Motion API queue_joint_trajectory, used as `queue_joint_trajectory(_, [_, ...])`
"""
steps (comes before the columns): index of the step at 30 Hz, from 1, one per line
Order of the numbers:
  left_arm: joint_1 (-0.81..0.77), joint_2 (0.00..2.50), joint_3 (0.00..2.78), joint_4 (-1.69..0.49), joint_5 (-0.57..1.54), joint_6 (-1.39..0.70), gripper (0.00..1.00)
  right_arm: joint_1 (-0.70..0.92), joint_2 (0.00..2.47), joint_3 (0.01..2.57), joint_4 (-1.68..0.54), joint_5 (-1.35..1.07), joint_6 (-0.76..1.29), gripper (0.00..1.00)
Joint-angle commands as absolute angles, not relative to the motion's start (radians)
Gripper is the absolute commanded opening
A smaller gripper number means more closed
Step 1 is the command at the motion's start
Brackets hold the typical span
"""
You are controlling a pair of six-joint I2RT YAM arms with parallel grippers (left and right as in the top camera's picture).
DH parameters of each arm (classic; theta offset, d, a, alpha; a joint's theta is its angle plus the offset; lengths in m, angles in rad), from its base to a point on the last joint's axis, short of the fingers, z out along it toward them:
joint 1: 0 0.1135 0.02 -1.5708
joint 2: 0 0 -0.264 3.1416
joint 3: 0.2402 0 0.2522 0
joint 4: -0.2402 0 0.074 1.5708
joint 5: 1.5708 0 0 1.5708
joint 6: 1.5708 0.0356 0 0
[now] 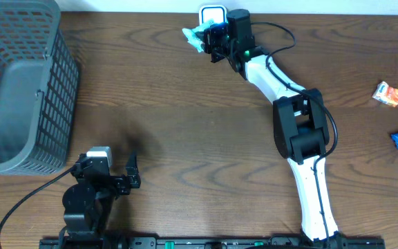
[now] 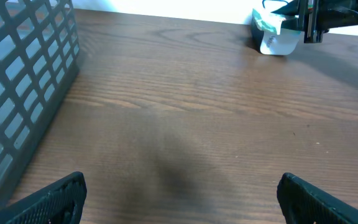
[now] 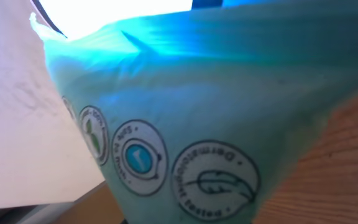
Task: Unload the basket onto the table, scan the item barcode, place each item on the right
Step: 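Hold the mint wipes pack up to the white scanner with the right gripper, then carry the wipes pack right and drop it beside the Oreo pack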
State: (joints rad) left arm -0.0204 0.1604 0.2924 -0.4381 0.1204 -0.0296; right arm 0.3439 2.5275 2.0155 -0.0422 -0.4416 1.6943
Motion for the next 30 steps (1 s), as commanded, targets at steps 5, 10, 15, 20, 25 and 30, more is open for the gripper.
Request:
queue_joint_trajectory(5, [-0.016,0.154,0.298,-0.434,0.111,-0.031,0.98,0.282,2.524,2.141,-0.23,-0.714,1.678,0.01])
queue_joint_trajectory(10, [-0.016,0.154,0.298,-0.434,0.111,-0.031,0.98,0.247,2.373,2.167,-0.629,-0.522,1.473,0.01])
queue_joint_trajectory(15, [-0.016,0.154,0.298,-0.434,0.111,-0.031,0.98,0.158,2.187,2.167,-1.069,-0.312,1.213,0.01])
queue_joint_trajectory(20, [-0.016,0.154,0.298,-0.434,0.111,-0.031,0.98,-0.01,2.152,2.164,-1.325,-0.276,1.039,0.01])
queue_joint_trajectory(25, [-0.016,0.154,0.298,-0.434,0.111,-0.031,0.98,-0.188,2.153,2.079,-1.424,0.042,0.956,0.01])
queue_joint_trajectory(30, [-0.016,0.154,0.298,-0.434,0.111,-0.031,0.98,-0.286,2.153,1.922,-1.295,0.154,0.88,0.01])
